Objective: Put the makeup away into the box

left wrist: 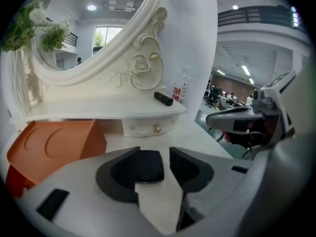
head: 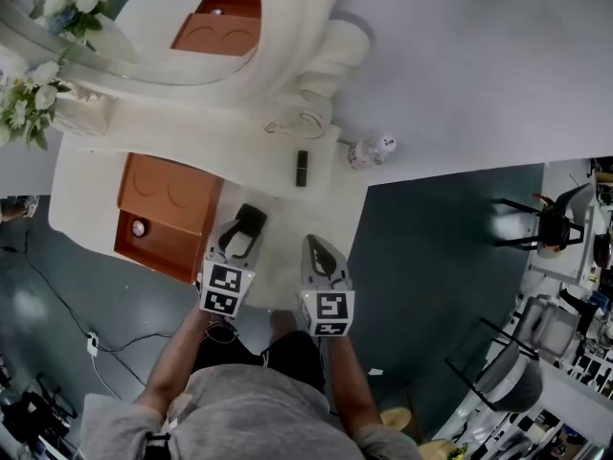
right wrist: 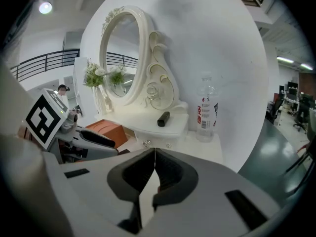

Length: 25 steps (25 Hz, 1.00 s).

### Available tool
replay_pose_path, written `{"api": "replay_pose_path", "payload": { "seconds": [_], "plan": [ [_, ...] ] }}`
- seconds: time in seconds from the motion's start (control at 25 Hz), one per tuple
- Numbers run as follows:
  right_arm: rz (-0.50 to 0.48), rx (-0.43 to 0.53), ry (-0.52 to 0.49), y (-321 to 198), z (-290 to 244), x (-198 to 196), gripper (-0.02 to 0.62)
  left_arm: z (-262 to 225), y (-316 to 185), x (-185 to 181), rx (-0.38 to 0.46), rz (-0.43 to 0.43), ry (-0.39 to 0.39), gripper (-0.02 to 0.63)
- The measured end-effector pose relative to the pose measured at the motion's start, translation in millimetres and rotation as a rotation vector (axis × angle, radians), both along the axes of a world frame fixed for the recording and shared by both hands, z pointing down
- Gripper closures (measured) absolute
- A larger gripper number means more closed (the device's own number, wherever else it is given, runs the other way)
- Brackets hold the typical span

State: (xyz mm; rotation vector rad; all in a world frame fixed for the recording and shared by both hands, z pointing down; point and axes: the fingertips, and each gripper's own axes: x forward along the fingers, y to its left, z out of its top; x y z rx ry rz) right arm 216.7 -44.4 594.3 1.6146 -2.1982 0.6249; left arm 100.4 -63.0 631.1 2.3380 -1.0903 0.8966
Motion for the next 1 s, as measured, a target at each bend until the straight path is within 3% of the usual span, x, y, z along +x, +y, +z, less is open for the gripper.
{"api": "replay_pose_path", "payload": {
  "seconds": [0.2, 0.32, 0.64, 1.0],
  "plan": [
    [-0.002, -0.018, -0.014, 2, 9, 2, 0.58, 19, -6, 0, -0.053, -0.036, -0.035, 0.308],
    [0.002, -0.031, -0.018, 2, 15, 4, 0.58, 31, -6, 0, -0.093, -0.042, -0.047, 0.261],
    [0.004, -0.045, -0.024, -1, 23, 7, 0.581, 58, -3, -5, -0.177, -0.066, -0.085, 0.258],
    [0.006, -0.067, -0.02, 3, 33, 9, 0.581, 69, -7, -13, -0.141, -0.113, -0.126, 0.284]
  ]
}}
